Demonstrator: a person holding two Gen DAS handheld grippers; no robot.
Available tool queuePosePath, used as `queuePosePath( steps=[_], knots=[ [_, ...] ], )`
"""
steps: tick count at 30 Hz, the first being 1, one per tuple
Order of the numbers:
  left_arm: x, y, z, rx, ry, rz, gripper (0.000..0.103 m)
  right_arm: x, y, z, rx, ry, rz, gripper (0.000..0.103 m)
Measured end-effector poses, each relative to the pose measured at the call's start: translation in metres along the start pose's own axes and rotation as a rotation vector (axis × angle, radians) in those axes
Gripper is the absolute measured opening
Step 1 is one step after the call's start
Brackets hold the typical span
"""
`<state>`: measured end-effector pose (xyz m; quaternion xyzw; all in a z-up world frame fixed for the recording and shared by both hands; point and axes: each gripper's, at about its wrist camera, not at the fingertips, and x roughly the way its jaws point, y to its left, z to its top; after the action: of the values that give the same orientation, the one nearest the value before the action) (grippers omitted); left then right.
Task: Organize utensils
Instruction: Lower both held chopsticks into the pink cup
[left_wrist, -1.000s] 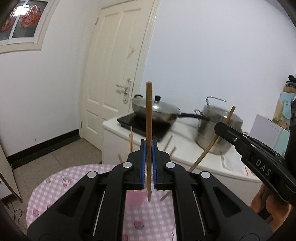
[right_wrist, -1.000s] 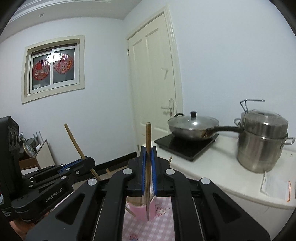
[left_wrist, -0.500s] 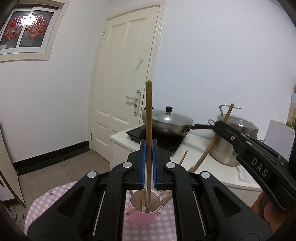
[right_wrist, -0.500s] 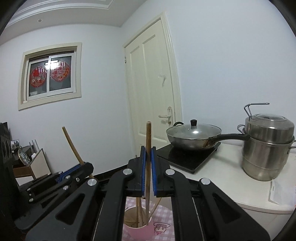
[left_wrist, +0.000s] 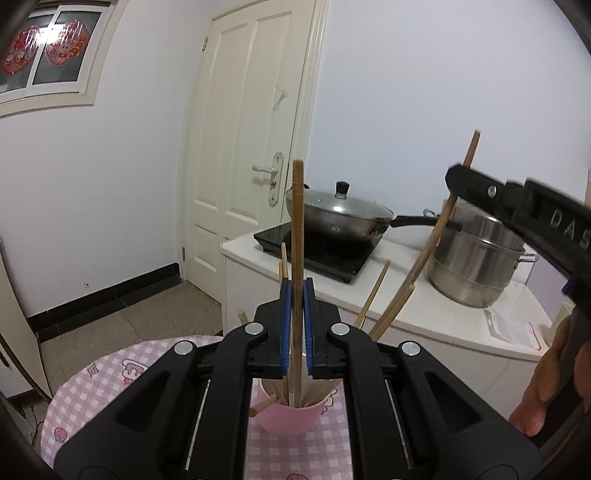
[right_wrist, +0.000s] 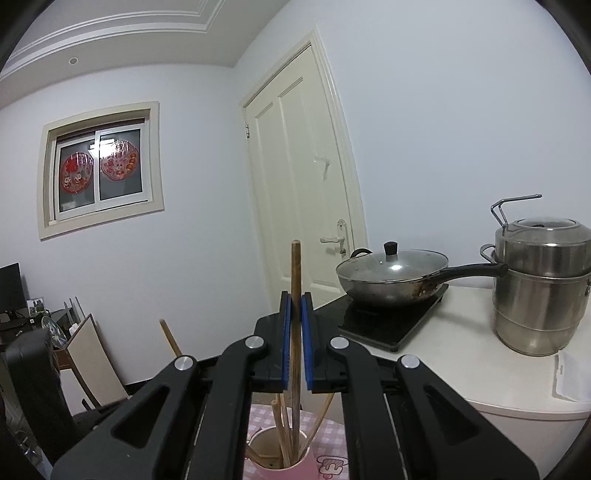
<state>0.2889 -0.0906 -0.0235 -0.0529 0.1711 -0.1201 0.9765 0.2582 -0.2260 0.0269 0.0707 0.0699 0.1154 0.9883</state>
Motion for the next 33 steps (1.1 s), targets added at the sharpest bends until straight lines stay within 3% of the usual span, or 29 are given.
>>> queuePosePath(
  steps=[15,33],
  knots=[
    [0.021,0.005,-0.022,0.012,0.111,-0.003,0.007,0.019,-0.013,-0.04,0.013,0.123,-0.002,0.004],
    [0.019,0.004,-0.022,0.034,0.164,-0.023,0.007,0.027,-0.008,-0.074,0.012,0.252,-0.018,0.006]
  ],
)
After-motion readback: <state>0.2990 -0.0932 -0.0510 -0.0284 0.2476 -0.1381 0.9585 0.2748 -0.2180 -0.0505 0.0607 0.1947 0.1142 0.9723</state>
